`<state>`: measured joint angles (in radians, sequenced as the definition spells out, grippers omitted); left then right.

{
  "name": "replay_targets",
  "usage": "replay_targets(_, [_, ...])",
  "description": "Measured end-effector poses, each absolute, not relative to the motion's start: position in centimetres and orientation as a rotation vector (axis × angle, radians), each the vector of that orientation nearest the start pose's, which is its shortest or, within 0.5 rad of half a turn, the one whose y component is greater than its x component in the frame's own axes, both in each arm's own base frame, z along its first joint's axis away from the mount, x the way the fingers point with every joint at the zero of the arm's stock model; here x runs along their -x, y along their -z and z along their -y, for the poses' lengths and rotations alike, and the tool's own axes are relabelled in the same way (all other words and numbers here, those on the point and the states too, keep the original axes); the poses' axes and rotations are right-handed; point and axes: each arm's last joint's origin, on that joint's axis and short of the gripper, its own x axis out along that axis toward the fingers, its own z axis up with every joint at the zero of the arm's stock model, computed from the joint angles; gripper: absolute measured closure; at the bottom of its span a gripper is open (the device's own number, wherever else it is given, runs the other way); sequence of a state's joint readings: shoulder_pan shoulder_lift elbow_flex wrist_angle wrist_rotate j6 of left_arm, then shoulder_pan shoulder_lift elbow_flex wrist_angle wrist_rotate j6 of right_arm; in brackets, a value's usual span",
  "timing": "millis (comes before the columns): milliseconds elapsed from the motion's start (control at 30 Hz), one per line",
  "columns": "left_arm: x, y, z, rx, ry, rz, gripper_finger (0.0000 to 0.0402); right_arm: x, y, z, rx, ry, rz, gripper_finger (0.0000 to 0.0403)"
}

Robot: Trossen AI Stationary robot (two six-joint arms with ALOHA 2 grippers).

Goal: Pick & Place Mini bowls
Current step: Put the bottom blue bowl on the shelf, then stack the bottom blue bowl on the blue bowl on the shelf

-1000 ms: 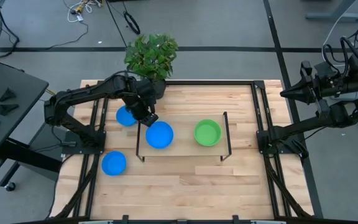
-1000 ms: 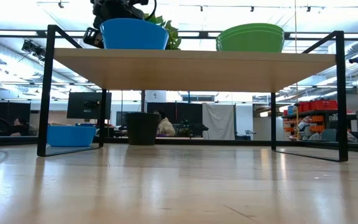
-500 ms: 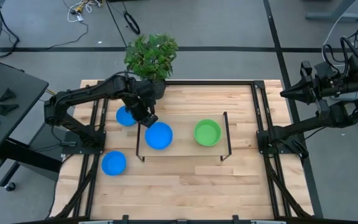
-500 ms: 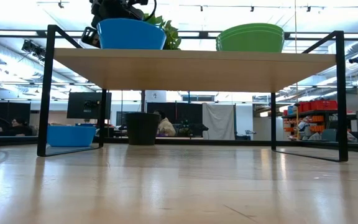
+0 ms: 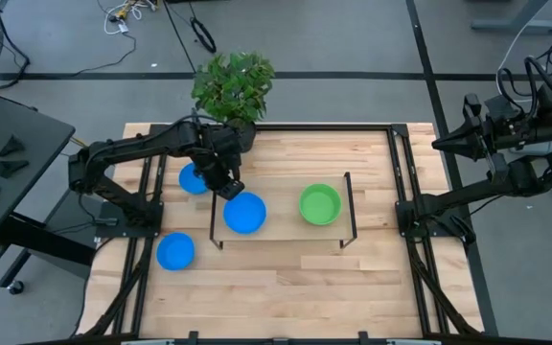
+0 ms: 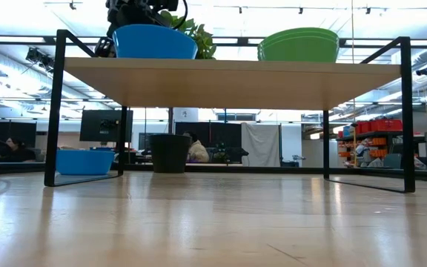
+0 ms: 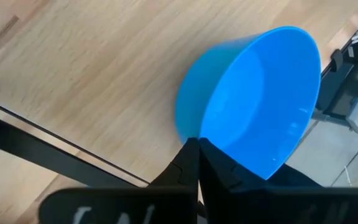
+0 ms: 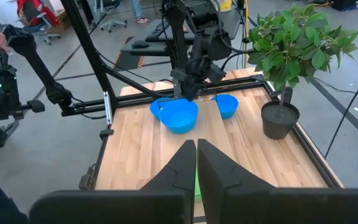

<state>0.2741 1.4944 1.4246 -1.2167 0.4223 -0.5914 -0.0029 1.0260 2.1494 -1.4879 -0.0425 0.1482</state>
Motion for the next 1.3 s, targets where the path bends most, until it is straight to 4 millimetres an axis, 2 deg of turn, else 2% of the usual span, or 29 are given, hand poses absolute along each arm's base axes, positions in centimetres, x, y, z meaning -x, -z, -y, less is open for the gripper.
replay_targets(567, [-26.8, -31.9, -6.3, 0.941, -0.285, -1.235, 0.0321, -2.5, -54.2, -0.1, -0.155, -0.012, -0.366, 0.0382])
replay_targets(933, [-26.8, -32.1, -6.2, 0.938, -0.236, -1.235, 0.0305, -2.6, -54.2, -0.1, -0.155, -0.012, -0.367, 0.0382])
replay_targets(1300, [-26.9, -35.5, -6.1, 0.902, -0.195, -1.146, 0.0305, -2.5, -54.2, -0.1, -0.155, -0.011, -0.367, 0.0382])
